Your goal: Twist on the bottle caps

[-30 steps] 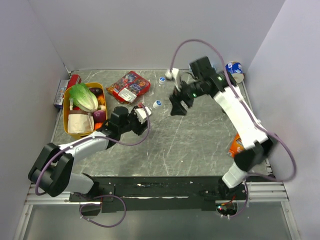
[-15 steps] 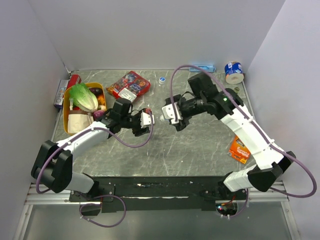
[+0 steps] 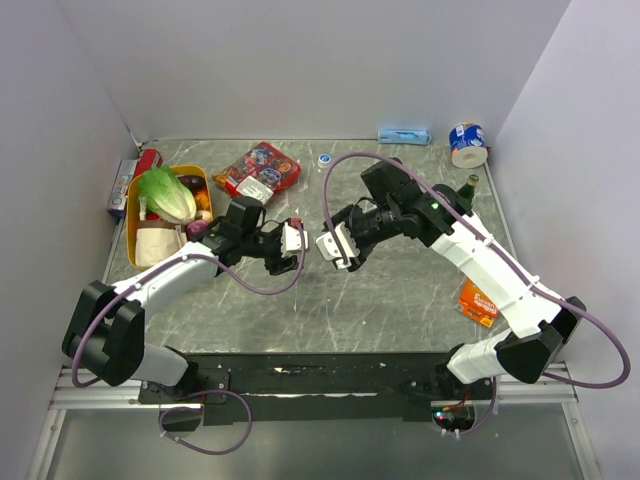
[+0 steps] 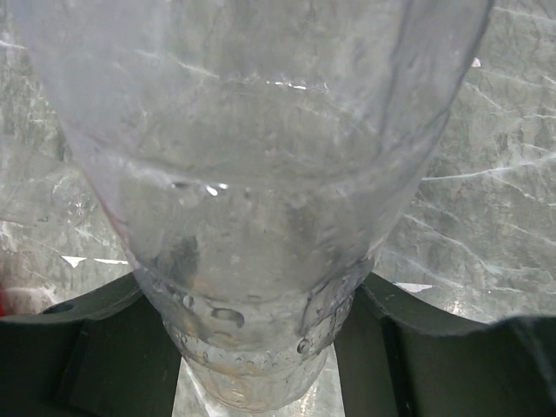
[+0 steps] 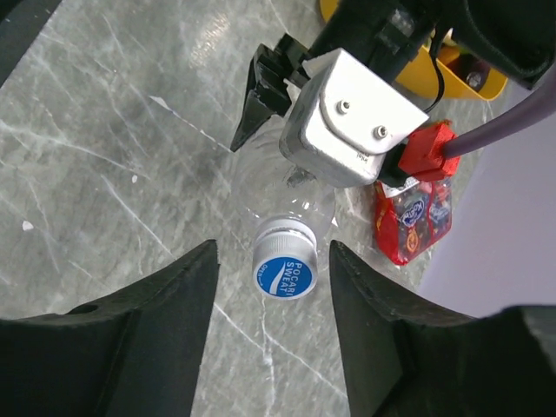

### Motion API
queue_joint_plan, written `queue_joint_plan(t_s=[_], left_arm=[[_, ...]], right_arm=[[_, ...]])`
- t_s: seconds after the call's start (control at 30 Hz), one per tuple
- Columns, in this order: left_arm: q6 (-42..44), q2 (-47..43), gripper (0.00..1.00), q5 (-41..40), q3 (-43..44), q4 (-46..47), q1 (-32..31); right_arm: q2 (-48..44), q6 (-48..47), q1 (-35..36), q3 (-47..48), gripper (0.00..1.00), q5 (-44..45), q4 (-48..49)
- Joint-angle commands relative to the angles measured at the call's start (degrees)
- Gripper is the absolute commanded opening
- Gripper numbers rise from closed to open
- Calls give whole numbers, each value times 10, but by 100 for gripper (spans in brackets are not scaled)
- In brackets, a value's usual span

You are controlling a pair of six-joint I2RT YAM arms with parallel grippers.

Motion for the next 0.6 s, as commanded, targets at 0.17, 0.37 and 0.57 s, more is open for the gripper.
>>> queue_joint_plan(t_s=[0.17, 0.37, 0.57], left_arm=[[-8, -14, 1, 35, 26, 28, -1], [-71, -22, 1, 3, 10, 94, -1], [-176, -96, 1, -275, -105, 421, -48]], right_arm=[[12, 41, 4, 2, 42, 42, 27], [60, 134, -1, 56, 25, 40, 7], [207, 446, -39, 231, 20, 12, -57]])
